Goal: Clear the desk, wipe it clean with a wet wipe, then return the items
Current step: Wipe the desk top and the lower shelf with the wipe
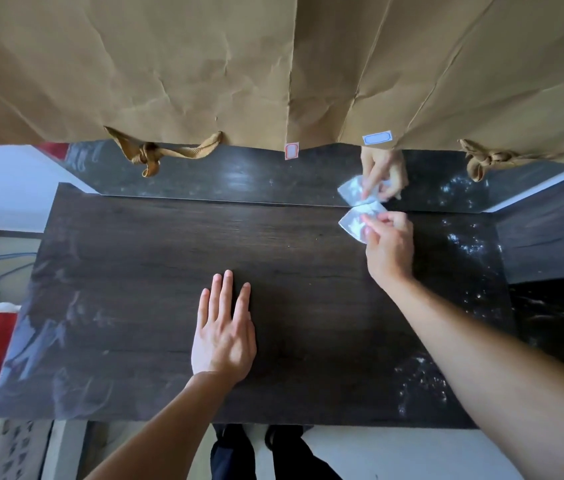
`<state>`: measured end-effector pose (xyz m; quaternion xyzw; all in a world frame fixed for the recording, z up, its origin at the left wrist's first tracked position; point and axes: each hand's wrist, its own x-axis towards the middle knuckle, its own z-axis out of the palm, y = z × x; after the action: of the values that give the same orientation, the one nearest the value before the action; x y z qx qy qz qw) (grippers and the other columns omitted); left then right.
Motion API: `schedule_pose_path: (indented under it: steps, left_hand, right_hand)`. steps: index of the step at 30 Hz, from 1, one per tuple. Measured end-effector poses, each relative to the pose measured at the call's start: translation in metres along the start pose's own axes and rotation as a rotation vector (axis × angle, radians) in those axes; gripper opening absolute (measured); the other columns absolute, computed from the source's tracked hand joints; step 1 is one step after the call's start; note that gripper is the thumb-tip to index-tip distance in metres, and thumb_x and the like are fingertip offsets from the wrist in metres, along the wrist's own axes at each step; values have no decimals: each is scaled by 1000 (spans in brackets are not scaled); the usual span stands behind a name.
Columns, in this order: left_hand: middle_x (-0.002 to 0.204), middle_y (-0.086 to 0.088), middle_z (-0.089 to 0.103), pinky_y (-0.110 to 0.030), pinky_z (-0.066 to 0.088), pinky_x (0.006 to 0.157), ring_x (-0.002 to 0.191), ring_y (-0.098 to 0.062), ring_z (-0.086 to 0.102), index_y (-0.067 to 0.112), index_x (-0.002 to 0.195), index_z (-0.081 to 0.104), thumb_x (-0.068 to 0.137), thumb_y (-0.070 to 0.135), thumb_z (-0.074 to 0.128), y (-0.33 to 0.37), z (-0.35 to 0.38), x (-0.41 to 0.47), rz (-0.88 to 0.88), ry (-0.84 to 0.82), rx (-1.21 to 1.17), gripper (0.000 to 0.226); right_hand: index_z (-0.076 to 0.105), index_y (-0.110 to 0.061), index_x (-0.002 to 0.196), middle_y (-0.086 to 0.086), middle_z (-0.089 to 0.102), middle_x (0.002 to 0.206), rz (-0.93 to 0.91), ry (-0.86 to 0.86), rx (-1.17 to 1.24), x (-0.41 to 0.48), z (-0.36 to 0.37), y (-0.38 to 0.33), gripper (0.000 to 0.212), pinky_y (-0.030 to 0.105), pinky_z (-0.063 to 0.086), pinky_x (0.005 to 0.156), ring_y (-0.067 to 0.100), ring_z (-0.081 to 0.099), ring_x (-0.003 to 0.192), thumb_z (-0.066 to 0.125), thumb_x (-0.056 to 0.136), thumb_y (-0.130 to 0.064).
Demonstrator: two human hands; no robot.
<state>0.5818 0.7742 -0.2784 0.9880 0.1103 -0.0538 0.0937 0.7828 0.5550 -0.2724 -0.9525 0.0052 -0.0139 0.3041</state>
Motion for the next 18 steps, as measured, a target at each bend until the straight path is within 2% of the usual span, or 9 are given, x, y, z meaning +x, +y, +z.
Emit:
schedule_pose_path:
  steps: [2,3,5,7,9,11,14,16,18]
  left_hand:
    - [154,-19,25,-45,12,117,145,-33,14,10,141,40,93,25,26,0,0,-1,0,1,-2,52]
    - [154,-19,25,-45,12,117,145,-33,14,10,141,40,93,25,26,0,0,-1,0,0,-6,52]
    - [153,-19,26,-45,12,117,145,-33,16,10,140,41,92,24,27,0,0,0,1,4,-24,52]
    - [153,-20,27,-45,13,117,144,-34,17,10,140,42,92,23,28,0,0,0,7,15,-29,52]
    - [152,-20,28,-46,14,117,144,-34,18,9,139,42,92,23,29,0,0,0,9,23,-32,51]
    - [153,-20,27,-45,13,118,144,-34,17,10,140,42,93,22,30,0,1,0,10,26,-27,50]
    - [153,-20,26,-45,12,118,145,-33,15,10,141,41,93,22,30,-1,2,0,18,29,-17,50]
    - [153,-20,27,-46,13,118,145,-34,17,9,140,42,93,22,29,-1,2,0,18,32,-25,50]
    - [153,-20,27,-45,13,118,145,-34,17,9,140,42,93,23,27,-1,0,-1,21,38,-28,51]
  right_hand:
    - [69,-6,93,8,55,97,14,-26,41,-17,15,-23,13,35,44,84,22,51,92,62,87,-16]
    - [66,-8,86,5,55,92,-49,-82,78,-35,23,-34,12,39,45,80,21,51,87,62,86,-20]
    - [68,-9,86,4,55,84,-320,-252,83,-79,33,-46,14,39,46,77,20,50,79,61,88,-20]
    - [73,-11,94,4,55,83,-565,-376,95,-102,24,-39,13,34,47,79,19,48,76,61,89,-12]
    - [72,-10,95,6,56,84,-611,-374,68,-80,16,-30,11,36,47,74,22,49,77,63,88,-8]
    - [71,-8,99,13,58,93,-479,-250,-6,-44,21,-35,16,43,49,76,29,52,84,62,87,-4]
    - [69,-8,110,17,60,117,-386,-177,-63,-18,44,-65,28,46,45,92,37,53,104,55,87,0]
    - [69,-4,110,19,59,126,-560,-253,-4,-36,58,-77,30,41,38,105,39,51,121,51,87,4]
    - [63,-7,121,14,53,137,-722,-401,-37,-65,57,-60,41,38,30,108,33,40,134,47,87,9]
